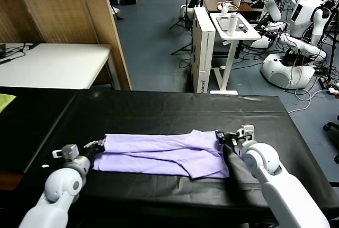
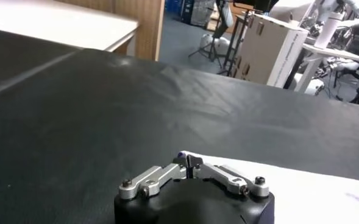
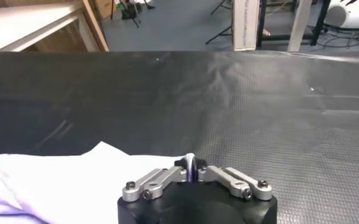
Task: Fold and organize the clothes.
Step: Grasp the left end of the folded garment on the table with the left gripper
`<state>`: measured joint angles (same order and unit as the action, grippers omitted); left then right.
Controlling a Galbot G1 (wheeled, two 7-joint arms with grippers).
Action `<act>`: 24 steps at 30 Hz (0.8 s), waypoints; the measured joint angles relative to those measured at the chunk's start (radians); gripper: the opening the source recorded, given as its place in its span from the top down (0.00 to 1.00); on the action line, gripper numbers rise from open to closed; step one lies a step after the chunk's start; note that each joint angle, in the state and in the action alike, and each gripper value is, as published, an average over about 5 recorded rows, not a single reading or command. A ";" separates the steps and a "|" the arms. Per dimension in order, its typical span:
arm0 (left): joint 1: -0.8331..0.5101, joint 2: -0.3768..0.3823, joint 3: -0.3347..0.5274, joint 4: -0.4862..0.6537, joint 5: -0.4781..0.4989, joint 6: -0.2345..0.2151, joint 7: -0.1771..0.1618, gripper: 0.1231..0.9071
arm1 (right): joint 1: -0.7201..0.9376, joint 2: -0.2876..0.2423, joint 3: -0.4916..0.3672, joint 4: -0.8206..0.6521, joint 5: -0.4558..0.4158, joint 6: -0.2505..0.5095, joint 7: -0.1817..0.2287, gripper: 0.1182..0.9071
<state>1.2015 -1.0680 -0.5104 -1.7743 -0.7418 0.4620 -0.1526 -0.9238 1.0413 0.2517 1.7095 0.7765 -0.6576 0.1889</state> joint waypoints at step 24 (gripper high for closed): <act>-0.100 0.015 0.014 0.067 0.003 -0.011 0.009 0.58 | -0.072 -0.008 0.066 0.052 -0.013 0.115 -0.089 0.30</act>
<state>1.1012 -1.0531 -0.4963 -1.7077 -0.7389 0.4508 -0.1438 -0.9954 1.0329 0.3178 1.7614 0.7634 -0.5429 0.1002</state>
